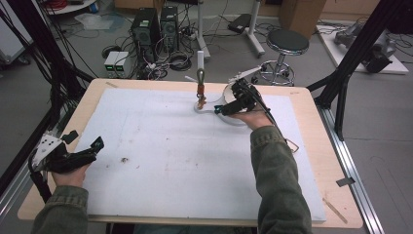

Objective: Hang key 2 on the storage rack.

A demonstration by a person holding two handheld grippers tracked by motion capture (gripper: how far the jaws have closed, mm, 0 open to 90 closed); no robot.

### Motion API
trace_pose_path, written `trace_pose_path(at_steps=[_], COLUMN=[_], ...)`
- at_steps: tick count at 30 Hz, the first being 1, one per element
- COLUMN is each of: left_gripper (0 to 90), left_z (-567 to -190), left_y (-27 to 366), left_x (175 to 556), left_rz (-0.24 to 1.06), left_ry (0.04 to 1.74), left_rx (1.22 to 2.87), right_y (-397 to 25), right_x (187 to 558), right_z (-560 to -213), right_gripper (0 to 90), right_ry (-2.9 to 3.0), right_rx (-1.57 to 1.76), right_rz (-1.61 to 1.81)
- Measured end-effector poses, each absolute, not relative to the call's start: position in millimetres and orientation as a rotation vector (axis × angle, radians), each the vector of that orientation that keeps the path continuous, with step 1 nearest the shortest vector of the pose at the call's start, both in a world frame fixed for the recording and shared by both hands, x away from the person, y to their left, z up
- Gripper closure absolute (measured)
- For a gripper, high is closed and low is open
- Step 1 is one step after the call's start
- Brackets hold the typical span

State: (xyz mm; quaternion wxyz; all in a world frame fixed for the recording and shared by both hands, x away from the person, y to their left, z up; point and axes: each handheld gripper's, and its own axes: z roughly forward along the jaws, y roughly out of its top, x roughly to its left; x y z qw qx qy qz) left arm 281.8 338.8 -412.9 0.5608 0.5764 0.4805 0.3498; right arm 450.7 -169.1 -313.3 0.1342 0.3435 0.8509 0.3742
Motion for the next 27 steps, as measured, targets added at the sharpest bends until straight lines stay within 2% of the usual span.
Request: trace_pose_path(at_steps=[15, 27], left_gripper=[1.7, 1.7], left_z=[-413, -413], left_y=[338, 338], left_x=[282, 282], left_rz=[0.827, 0.828], left_ry=[1.132, 1.134], left_rx=[1.362, 1.361], right_y=[-213, -235], right_x=[434, 435], right_z=[-326, -332], right_gripper=[1.5, 1.5], right_ry=[2.442, 2.413], right_rx=[1.052, 1.089], right_rz=[1.043, 1.027])
